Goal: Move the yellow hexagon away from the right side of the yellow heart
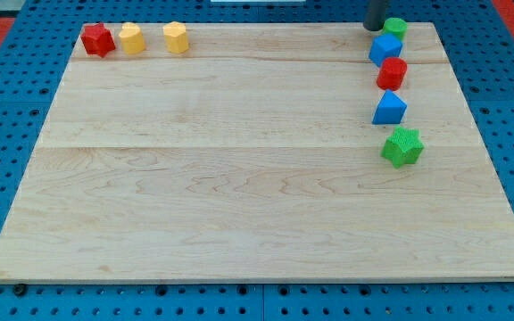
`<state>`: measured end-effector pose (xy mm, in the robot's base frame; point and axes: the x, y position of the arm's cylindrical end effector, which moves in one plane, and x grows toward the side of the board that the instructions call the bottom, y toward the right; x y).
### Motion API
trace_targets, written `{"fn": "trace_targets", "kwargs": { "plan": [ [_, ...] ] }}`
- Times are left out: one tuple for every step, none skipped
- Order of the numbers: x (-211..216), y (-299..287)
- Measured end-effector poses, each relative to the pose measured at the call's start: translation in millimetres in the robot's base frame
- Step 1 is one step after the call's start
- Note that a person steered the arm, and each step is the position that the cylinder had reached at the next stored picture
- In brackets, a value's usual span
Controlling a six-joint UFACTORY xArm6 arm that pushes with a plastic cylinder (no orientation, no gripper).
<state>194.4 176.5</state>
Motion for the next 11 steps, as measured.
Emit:
{"fn": "trace_targets", "kwargs": {
  "plan": [
    [-1.4,-15.7],
    [-3.1,-33.3],
    [-0.8,-97.1],
    [-2.1,-161.5],
    [-1.3,-179.9],
    [-0.3,-190.6],
    [-0.2,-234.6],
    [-1.7,-279.1],
    [-1.8,-307.0],
    [17.6,-326.2],
    [53.5,-316.7]
  ]
}}
